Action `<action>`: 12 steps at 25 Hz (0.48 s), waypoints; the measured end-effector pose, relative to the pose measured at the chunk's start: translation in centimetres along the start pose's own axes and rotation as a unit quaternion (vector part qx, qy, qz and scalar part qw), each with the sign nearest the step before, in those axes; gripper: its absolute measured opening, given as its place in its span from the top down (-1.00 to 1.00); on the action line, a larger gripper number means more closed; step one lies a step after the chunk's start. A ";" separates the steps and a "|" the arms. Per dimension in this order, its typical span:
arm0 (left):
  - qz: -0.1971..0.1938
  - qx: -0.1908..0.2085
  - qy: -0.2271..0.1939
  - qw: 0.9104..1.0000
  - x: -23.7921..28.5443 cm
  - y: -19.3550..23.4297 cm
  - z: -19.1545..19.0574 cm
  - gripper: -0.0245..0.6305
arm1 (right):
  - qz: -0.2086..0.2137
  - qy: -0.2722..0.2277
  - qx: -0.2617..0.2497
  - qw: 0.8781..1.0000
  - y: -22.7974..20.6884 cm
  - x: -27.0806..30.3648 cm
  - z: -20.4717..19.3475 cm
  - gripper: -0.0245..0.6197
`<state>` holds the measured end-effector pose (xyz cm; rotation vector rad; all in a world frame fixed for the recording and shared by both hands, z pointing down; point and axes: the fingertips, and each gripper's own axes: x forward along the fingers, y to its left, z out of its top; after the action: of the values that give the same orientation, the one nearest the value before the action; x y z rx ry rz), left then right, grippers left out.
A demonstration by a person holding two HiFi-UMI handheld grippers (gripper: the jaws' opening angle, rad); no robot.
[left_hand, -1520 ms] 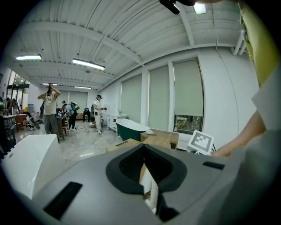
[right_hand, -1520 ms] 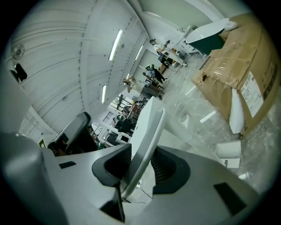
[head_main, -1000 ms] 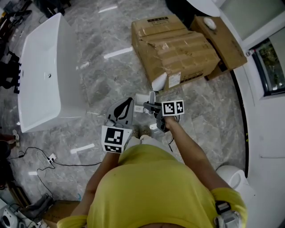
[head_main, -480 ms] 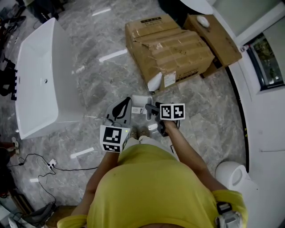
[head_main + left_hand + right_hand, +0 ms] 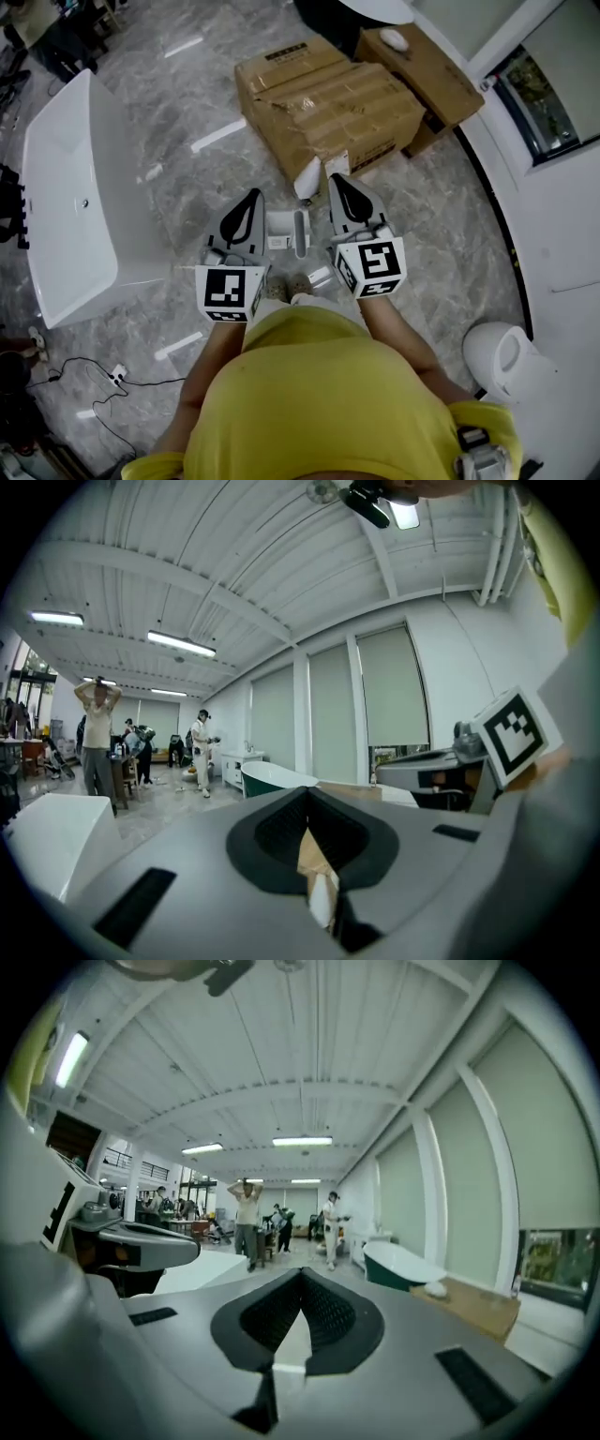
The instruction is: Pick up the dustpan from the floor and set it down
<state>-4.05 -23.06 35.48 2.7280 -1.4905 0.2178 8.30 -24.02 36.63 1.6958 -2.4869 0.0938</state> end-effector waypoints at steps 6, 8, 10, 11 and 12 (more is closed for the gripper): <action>0.030 0.016 -0.068 0.997 -0.6 0.8 7.0 0.92 | -0.052 -0.106 -0.057 0.991 -1.1 -2.6 8.1 0.89; 0.035 0.021 -0.076 0.996 -0.9 1.0 8.1 0.92 | -0.058 -0.120 -0.057 0.989 -1.3 -3.0 9.2 0.89; 0.036 0.026 -0.079 0.996 -1.1 1.1 8.7 0.92 | -0.061 -0.122 -0.054 0.989 -1.4 -3.2 9.5 0.90; 0.036 0.026 -0.079 0.996 -1.1 1.1 8.8 0.92 | -0.062 -0.121 -0.054 0.989 -1.5 -3.3 9.6 0.90; 0.037 0.026 -0.078 0.996 -1.1 1.1 8.8 0.92 | -0.062 -0.120 -0.054 0.989 -1.5 -3.3 9.5 0.90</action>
<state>-4.64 -23.52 26.61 2.7898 -1.6481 0.0466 10.22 -22.70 26.72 1.9103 -2.4844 -0.2690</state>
